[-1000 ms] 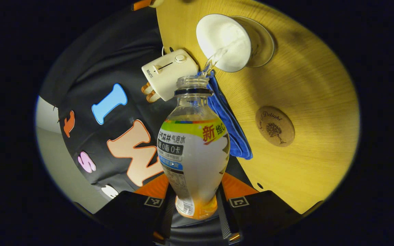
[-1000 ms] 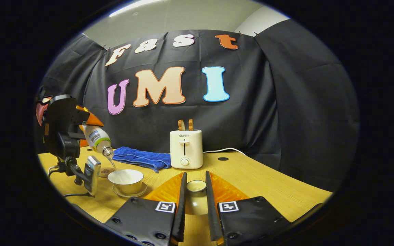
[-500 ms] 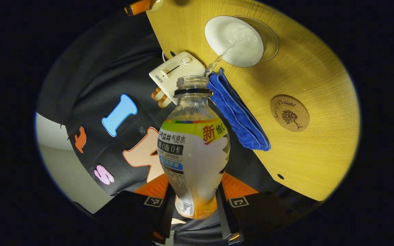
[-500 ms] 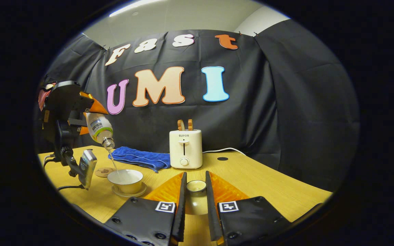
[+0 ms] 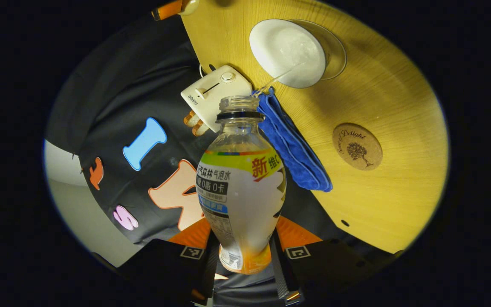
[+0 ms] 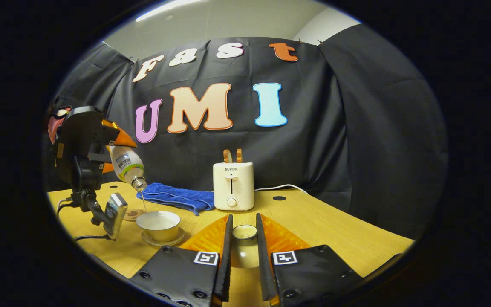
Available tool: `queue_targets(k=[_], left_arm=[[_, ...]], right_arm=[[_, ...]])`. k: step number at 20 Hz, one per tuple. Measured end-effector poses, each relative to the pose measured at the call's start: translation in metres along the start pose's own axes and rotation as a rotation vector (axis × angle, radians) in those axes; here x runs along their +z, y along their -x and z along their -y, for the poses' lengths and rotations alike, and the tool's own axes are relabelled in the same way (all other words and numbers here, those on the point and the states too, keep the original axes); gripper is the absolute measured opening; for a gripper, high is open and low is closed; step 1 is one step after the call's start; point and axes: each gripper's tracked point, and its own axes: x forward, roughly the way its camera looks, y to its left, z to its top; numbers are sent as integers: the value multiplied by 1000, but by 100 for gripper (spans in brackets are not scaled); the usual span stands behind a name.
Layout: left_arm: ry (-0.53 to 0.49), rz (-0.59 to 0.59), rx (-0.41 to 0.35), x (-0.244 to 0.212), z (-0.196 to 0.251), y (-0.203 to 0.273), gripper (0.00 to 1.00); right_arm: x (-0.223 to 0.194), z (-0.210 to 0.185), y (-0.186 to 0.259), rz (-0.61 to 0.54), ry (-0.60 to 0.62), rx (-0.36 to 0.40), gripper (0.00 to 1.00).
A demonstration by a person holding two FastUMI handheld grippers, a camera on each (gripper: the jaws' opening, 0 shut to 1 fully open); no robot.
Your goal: Open the teacup lid with one hand, grasp the water bottle and pour water into the teacup with the other hand; after pouring, place the water bottle on the coaster and then close the teacup lid.
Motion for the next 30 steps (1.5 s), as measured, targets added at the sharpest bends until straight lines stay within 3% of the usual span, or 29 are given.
queue_targets(k=[5,10,14,20,23,30], left_arm=[[300,24,-85,5,39,1,54],[831,76,-172,8,65,6,54],[1271,108,-138,1,63,7,54],[1719,171,-67,3,50,-3,53],[1842,201,-50,13,46,-12,53],[1967,230,-97,24,45,-10,53]], right_arm=[[1,-2,1,0,0,11,32],[0,-1,0,-2,0,6,32],[0,-1,0,-1,1,3,33],[0,0,1,-3,2,4,32],[0,0,0,-3,2,4,32],[0,-2,1,-3,2,11,32]])
